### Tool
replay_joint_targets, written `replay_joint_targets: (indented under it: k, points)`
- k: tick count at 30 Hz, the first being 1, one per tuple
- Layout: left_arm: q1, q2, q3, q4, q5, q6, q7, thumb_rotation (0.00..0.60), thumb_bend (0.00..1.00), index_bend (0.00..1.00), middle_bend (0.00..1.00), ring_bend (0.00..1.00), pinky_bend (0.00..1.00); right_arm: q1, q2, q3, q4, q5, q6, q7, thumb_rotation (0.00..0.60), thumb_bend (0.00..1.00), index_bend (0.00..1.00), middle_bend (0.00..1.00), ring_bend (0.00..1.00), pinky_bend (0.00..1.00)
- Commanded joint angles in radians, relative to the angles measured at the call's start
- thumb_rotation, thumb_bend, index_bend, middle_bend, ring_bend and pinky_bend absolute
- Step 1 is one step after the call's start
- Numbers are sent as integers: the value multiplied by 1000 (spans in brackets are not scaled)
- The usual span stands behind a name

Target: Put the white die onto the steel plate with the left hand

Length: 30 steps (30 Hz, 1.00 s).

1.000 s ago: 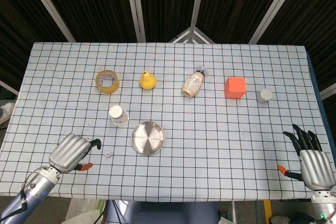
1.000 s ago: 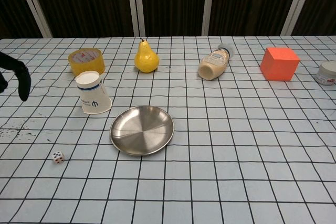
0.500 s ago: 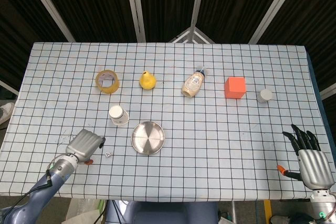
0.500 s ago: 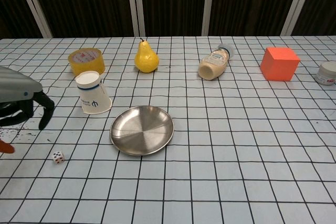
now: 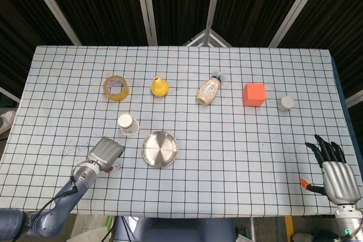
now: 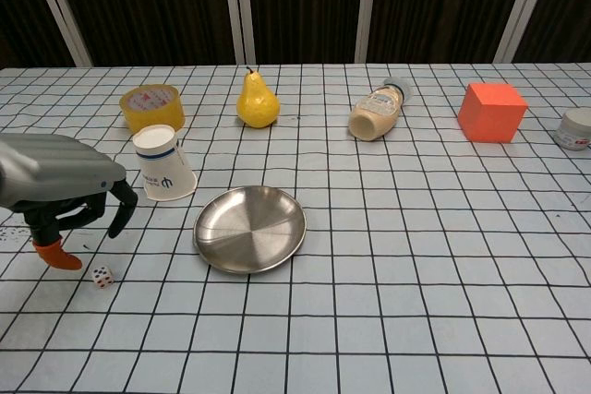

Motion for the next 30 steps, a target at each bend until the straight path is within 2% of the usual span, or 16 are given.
replay_joint_targets:
  k: [1, 7, 22, 30]
  points:
    - [-8, -6, 7, 2, -6, -4, -1, 600, 268, 408, 799, 747, 735, 2, -2, 0, 2, 3, -6, 0, 600, 143, 187, 33, 97, 0]
    - [-19, -5, 29, -2, 2, -2, -3, 600, 268, 368, 798, 741, 734, 7, -4, 1, 4, 9, -16, 1, 600, 143, 190, 33, 97, 0]
    - [-25, -64, 66, 76, 45, -15, -48, 600, 271, 437, 799, 741, 734, 8, -4, 4, 4, 13, -15, 8, 600, 143, 198, 33, 97, 0]
    - [-31, -81, 78, 103, 59, -18, -71, 600, 311, 459, 799, 742, 734, 10, -4, 5, 2, 15, -18, 17, 600, 143, 198, 33, 97, 0]
